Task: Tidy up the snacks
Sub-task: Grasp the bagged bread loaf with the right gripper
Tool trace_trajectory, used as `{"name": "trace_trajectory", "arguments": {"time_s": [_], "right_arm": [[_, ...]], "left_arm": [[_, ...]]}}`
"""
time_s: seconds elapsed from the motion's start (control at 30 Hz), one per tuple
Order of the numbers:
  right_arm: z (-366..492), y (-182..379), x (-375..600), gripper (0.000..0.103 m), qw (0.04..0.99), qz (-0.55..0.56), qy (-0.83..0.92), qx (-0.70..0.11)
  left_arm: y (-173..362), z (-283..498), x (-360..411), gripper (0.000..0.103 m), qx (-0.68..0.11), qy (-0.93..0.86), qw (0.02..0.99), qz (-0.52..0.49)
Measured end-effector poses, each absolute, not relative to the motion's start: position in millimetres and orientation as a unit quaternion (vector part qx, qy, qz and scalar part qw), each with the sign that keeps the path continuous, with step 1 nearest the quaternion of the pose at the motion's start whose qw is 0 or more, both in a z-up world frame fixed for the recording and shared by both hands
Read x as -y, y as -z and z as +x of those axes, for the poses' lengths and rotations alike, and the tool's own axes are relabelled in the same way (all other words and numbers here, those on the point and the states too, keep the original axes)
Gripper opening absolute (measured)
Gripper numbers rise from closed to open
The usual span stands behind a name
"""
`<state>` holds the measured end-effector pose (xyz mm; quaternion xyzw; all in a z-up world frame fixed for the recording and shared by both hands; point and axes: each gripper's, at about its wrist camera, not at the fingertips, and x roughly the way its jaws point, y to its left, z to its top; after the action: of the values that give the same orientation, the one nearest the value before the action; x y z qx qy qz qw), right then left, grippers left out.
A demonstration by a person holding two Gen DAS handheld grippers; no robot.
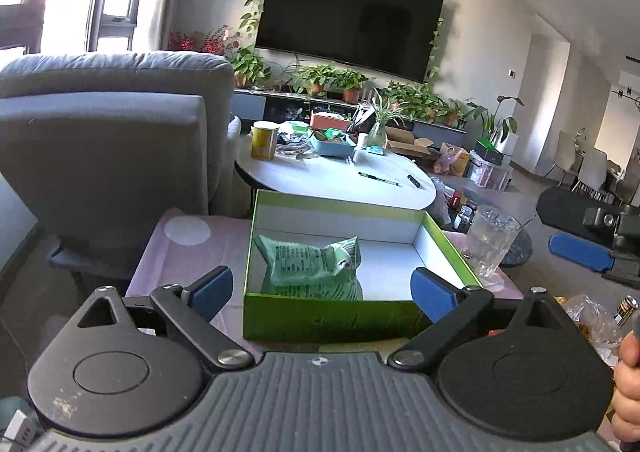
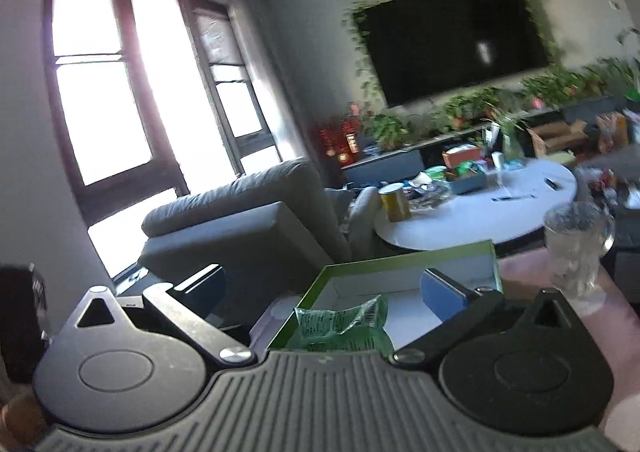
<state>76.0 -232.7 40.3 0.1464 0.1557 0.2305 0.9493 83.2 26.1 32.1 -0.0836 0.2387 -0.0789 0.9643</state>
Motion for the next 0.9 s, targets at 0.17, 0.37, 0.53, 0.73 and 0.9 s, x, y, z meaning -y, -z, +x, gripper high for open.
{"name": "trace_trajectory", "arguments": {"time_s": [0.17,0.37,0.53,0.73,0.9], "right_arm": [[90.3,-30.9,234.3,0.081,0.935,0.161,-0.229,-0.217],[111.3,-5.5,230.9,0.081,0.914,0.180,-0.209,-0.298],[121.2,14.6,227.2,0.081,0.892,0.184,-0.192,-0.364],[126.7,31.5,221.8,0.081,0.874,0.178,-0.182,-0.414],[132.2,37.0,217.9,0.081,0.869,0.171,-0.169,-0.432]], "left_arm": [[-24.1,78.2,-30.8,0.096,-0.248,0.070,0.962,-0.090],[-7.9,80.6,-30.9,0.096,-0.272,0.065,0.956,-0.086],[7.6,88.0,-26.8,0.096,-0.298,0.072,0.949,-0.076],[25.6,96.7,-14.4,0.096,-0.325,0.092,0.940,-0.056],[37.5,105.1,-7.1,0.096,-0.347,0.101,0.931,-0.050]]}}
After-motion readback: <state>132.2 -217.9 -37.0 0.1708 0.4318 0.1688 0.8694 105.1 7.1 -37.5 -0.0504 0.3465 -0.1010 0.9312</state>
